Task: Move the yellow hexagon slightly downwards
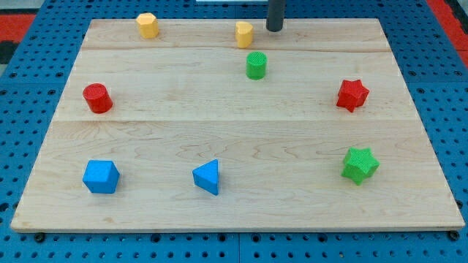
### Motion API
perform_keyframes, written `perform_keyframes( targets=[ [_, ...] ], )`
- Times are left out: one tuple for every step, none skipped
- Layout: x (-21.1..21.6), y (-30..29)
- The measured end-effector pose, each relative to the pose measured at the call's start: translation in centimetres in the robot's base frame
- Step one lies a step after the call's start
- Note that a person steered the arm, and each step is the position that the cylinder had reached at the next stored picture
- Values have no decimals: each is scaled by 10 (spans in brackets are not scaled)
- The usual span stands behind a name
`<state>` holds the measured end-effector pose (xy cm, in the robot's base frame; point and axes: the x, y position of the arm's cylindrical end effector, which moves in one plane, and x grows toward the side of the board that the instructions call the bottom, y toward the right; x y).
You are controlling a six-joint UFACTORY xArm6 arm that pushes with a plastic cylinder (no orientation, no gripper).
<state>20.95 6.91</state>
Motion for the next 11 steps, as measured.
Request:
perform_keyframes(
  targets=[
    [9,-38],
    [41,-91],
    [40,-130],
    [-2,-120],
    [-15,-129],
    [-17,-202],
    [-17,-261],
    [-11,-279],
    [7,-297],
    [20,-277],
    [25,-222]
  ],
)
